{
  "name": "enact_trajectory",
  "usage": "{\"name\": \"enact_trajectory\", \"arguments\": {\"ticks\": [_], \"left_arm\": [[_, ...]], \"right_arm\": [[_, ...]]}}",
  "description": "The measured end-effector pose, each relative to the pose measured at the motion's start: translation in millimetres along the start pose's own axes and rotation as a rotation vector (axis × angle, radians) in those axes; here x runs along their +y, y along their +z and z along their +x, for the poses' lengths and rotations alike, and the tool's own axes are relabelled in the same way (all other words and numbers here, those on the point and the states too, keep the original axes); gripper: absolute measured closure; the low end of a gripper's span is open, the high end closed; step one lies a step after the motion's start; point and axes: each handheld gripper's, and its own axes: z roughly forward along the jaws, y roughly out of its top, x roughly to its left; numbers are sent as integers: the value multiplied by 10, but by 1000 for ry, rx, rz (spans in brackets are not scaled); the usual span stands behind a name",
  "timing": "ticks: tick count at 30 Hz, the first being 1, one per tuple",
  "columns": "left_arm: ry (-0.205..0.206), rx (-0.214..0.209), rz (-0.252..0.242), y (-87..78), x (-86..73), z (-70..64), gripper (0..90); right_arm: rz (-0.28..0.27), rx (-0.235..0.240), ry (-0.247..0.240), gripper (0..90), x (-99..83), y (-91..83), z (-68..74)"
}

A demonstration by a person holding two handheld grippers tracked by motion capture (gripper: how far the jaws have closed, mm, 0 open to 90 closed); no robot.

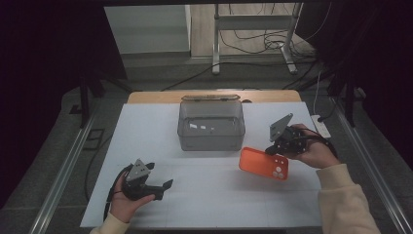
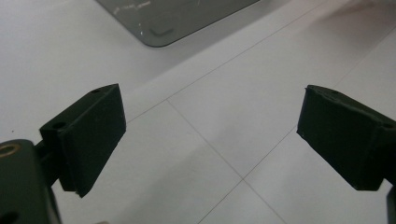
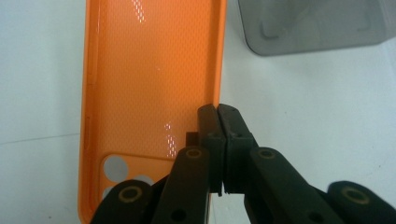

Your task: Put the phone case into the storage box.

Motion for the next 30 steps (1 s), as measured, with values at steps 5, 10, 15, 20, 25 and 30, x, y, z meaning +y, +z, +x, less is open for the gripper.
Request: {"name": "enact_trajectory", "arguments": {"ticks": [5,10,15,20,25,30], "left_arm": [[-4,-13,-7,-31,50,-4,80],[-5,-18,-4,-18,65,-19,80],[-1,-22,5,24,92,-33,81],[5,-32,3,49,127,-66,81],[10,-41,9,71,136,-85,81],[0,-50,6,81,161,-81,81]], "right_arm": [[-13,-3,-18,886,78,1,64],[-35,-8,-31,884,166,21,117],[-60,0,-42,885,242,58,139],[-52,11,-46,885,298,146,142],[-50,16,-56,885,382,218,185],[-53,20,-64,885,447,267,210]]}}
